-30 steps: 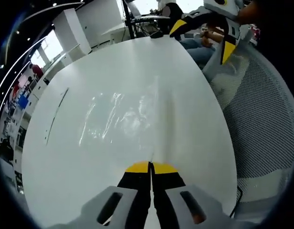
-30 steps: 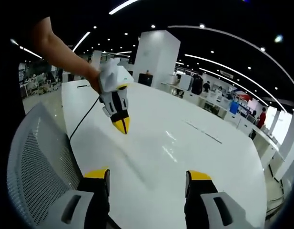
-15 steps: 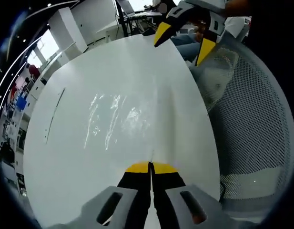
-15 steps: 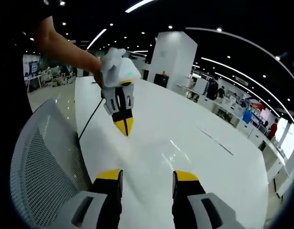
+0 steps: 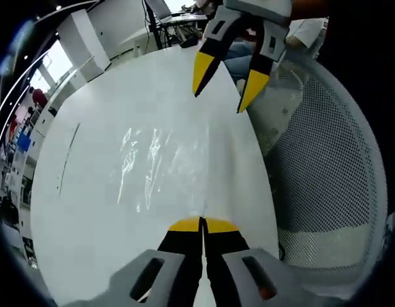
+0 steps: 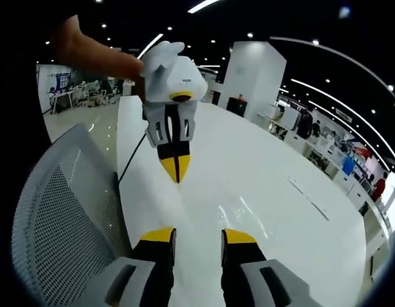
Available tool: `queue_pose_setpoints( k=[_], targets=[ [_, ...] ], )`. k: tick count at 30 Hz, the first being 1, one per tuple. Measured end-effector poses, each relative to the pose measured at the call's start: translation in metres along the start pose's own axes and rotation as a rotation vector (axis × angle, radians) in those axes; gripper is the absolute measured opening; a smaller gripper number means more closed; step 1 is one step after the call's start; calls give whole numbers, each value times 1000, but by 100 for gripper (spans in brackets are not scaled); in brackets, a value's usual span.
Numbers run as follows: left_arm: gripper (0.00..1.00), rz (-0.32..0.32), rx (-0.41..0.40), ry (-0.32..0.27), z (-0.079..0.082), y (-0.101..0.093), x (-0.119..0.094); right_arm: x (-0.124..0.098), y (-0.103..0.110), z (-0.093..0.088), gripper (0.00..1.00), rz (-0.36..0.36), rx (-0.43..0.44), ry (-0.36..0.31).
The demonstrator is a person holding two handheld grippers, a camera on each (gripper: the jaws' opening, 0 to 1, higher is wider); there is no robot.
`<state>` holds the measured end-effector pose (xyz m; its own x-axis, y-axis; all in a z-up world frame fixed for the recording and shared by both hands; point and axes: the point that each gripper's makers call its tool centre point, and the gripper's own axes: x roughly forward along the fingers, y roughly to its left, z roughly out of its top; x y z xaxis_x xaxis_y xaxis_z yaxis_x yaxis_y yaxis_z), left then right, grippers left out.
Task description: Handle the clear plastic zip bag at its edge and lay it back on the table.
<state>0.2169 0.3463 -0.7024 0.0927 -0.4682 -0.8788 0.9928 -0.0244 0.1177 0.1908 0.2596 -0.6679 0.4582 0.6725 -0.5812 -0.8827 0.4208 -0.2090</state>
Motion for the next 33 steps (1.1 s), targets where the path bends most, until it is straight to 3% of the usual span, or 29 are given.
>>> queue_pose_setpoints(
  k=[13,24,28,33],
  targets=[
    [0,17,33,-23,15,-6,-6,16,6,-6,12,51,-112,52],
    [0,20,69,-46,29,-9,-11,22,8,-15,0,68,-166,83],
    [0,25,74,-57,32,-9,-13,22,9,-17,0,74,-176,88],
    [0,32,170,-86,32,-9,-13,21,8,-16,0,73,-181,81]
  ],
)
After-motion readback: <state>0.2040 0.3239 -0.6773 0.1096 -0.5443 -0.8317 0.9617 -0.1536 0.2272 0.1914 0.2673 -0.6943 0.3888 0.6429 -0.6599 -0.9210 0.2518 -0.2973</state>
